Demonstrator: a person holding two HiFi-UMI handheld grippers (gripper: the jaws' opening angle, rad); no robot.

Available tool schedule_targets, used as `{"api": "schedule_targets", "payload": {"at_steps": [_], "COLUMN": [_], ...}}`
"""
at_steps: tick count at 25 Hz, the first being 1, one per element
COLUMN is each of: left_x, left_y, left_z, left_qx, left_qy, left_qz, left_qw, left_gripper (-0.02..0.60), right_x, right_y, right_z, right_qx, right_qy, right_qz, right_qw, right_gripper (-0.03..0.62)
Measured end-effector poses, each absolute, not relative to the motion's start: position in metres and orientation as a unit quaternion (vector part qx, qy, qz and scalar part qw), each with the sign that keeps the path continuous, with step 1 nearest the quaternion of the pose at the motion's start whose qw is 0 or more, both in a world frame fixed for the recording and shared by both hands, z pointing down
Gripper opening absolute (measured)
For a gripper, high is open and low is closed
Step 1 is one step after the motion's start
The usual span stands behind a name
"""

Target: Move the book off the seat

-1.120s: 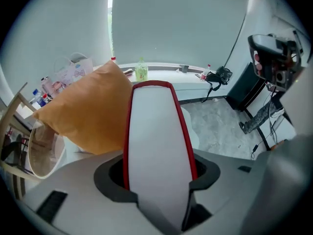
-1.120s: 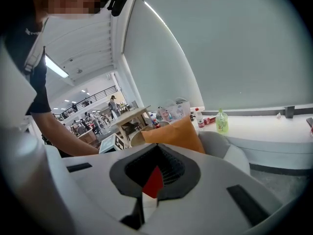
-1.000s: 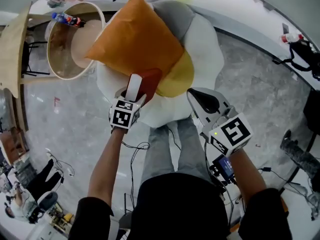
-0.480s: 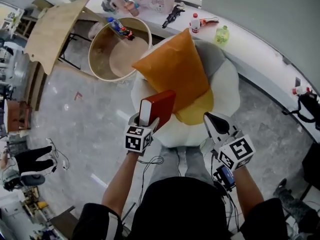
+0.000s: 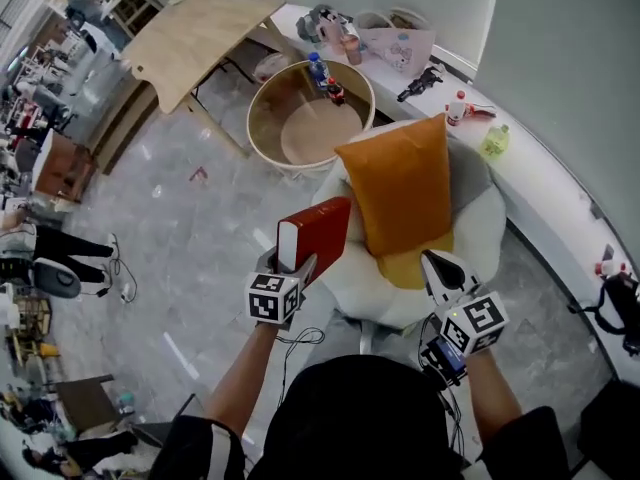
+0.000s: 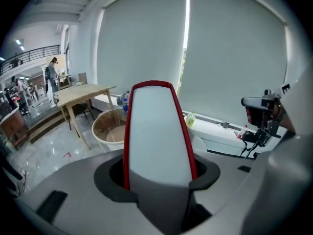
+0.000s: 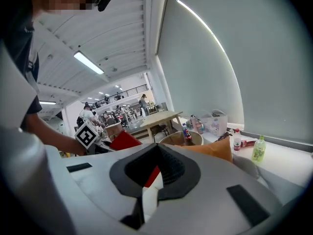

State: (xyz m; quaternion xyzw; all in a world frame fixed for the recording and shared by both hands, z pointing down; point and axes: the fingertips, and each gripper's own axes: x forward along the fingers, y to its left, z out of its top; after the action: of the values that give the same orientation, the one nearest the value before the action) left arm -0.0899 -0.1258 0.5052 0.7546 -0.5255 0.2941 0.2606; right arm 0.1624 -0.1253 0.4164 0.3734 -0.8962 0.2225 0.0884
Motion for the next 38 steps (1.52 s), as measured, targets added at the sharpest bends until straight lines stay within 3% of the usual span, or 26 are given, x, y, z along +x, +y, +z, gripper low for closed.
{"api": "schedule_targets", "payload": {"at_steps": [17, 38], "left_x": [-0.231, -0.453], "left_y": [-0.070, -0.085], "left_z": [0.418, 0.397], "left_qx": [0.690, 0.695], "left_qy": [-0.667, -0.677], "left_qz": [0.140, 0.104], "left_qw": [0.244, 0.219], "left_gripper": [0.255, 0.253], "right_x": [0.022, -0.210], "right_y": [-0.134, -0.175], "right_z": [0.371, 0.359], "right_qx": [0.269, 0.269], "right_qy": [-0.943, -0.945], "right_qz": [0.162, 0.140], "right_qw": [0.107, 0.126], "right_gripper": [0.009, 0.009]}}
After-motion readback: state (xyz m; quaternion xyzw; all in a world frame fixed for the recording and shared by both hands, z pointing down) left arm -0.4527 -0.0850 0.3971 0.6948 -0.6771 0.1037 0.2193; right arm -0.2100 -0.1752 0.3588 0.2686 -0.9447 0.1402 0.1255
